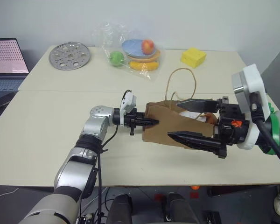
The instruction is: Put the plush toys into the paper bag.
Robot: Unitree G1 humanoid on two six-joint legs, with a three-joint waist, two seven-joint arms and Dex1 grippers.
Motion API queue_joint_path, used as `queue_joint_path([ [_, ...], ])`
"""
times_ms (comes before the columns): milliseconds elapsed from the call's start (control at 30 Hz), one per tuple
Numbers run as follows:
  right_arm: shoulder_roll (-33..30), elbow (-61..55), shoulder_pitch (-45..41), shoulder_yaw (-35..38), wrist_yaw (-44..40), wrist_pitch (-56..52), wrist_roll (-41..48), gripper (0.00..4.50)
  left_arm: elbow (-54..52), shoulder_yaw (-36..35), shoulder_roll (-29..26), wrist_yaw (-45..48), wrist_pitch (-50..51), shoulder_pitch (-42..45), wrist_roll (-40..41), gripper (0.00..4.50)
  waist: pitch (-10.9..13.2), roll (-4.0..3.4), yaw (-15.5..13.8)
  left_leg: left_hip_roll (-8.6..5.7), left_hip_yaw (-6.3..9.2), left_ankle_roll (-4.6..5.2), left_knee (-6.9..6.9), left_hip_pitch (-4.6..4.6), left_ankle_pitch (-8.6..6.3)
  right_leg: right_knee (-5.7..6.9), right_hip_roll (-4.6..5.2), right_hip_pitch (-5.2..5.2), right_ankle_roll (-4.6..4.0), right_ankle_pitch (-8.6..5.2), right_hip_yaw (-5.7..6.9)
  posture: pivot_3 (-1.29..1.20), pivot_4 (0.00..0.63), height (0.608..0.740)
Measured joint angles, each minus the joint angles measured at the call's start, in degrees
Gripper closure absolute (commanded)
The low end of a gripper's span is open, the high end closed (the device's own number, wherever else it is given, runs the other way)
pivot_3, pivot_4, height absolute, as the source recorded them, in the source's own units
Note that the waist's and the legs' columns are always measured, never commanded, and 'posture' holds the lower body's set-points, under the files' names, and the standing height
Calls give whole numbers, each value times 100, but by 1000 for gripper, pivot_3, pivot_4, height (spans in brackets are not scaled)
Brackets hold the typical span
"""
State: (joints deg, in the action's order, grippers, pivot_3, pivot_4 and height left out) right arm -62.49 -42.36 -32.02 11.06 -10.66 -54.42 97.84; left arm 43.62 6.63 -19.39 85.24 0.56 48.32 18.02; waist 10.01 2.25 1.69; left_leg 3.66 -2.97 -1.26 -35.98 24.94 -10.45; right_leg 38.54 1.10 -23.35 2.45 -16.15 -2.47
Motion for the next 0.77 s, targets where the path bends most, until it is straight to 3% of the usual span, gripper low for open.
queue_joint_path([
  [200,-38,85,182,8,-129,31,-220,0,-441,-161,-344,34,193,-66,5,837,0,0,6,2,1,0,0,-1,0,1,0,0,0,0,-1,0,150,740],
  [300,-272,264,268,186,-307,7,-115,0,-1298,-282,-823,10,716,-411,153,19,1,-1,18,11,7,0,4,0,0,3,2,-4,-1,0,-4,0,150,740],
  [400,-760,677,465,770,-464,-71,386,0,-2270,-580,-1529,-117,1548,-886,440,19,1,-2,14,29,19,0,10,0,0,3,5,-7,-1,-1,0,0,150,740],
  [567,-1124,1355,1034,1837,-506,-250,1119,0,-3390,-1084,-2207,-853,2605,-1074,723,19,1,0,-54,30,27,-1,0,-1,0,-2,11,11,-4,-4,12,0,150,740],
  [633,-1064,1696,1297,2248,-397,-239,915,0,-3568,-1229,-2338,-1256,2668,-1078,657,19,1,0,-65,17,23,0,-4,-7,1,-3,21,14,-2,-3,3,0,150,740],
  [767,-511,1993,2304,2595,-582,103,-1054,0,-3655,-1297,-2459,-1748,2615,-1167,441,19,-4,6,-67,6,3,4,-7,-4,4,-45,25,20,10,2,-8,0,150,740],
])
